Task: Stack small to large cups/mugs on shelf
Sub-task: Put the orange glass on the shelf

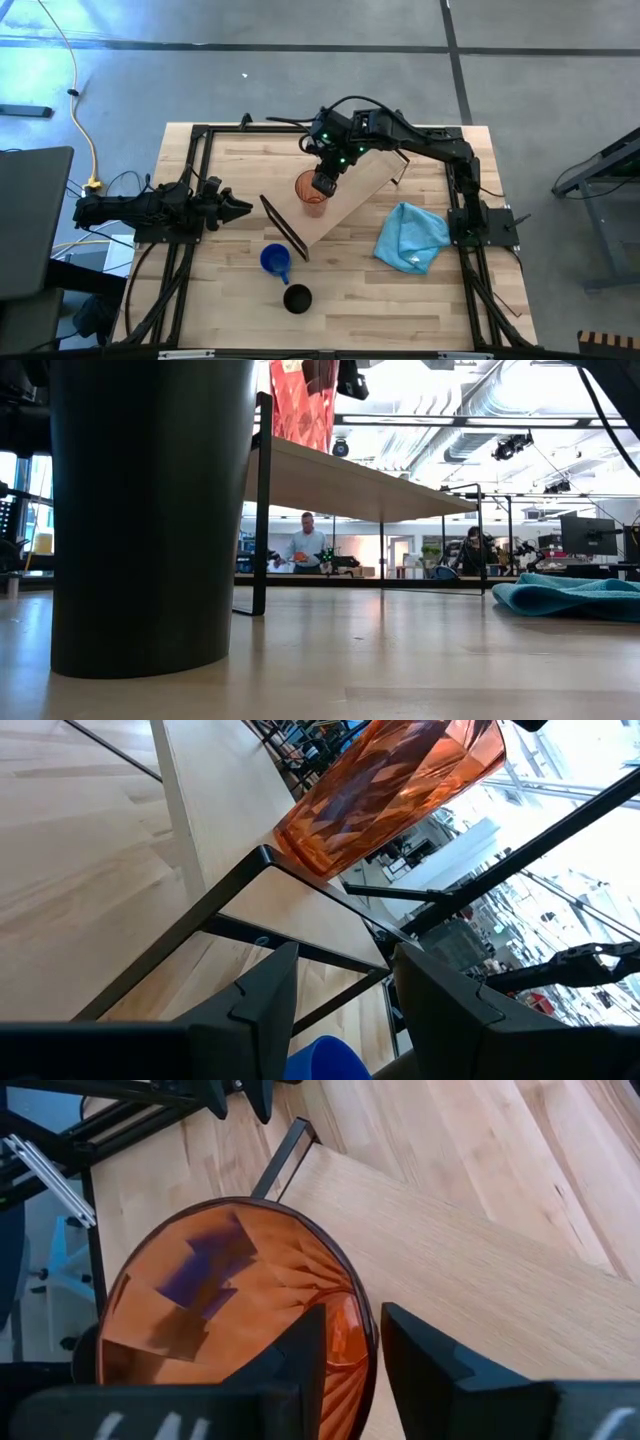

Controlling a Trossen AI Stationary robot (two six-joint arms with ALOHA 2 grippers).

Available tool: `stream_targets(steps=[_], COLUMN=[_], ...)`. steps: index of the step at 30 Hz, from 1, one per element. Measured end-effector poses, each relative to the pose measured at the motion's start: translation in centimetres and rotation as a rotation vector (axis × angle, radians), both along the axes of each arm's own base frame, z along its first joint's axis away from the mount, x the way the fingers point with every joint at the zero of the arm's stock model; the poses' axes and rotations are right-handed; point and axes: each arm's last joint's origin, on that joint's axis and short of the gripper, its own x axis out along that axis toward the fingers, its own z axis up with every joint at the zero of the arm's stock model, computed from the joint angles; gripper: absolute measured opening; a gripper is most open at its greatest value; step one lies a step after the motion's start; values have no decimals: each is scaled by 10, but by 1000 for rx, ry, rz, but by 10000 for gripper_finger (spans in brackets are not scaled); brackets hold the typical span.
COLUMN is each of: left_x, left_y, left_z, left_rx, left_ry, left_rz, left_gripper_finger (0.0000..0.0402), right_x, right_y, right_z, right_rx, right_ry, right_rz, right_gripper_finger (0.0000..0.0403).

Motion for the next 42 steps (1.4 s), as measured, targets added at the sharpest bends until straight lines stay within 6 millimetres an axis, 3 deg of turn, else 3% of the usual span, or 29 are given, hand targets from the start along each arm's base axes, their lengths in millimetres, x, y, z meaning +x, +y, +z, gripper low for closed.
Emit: stream_targets(steps=[14,24,42], left_x=[0,0,0], left_y=[0,0,0], left_z=[0,0,0], left_rx=[0,0,19], left_ry=[-1,1,3], left_rz=[0,0,-2], left_gripper_finger=[156,156,156], right_x=[3,23,25], right_y=[1,5,0], right_z=[1,-25,-16], right_rx=[21,73,58], right_ry=[-31,29,-56], right_rz=[8,44,41], right_gripper_finger=[89,89,89])
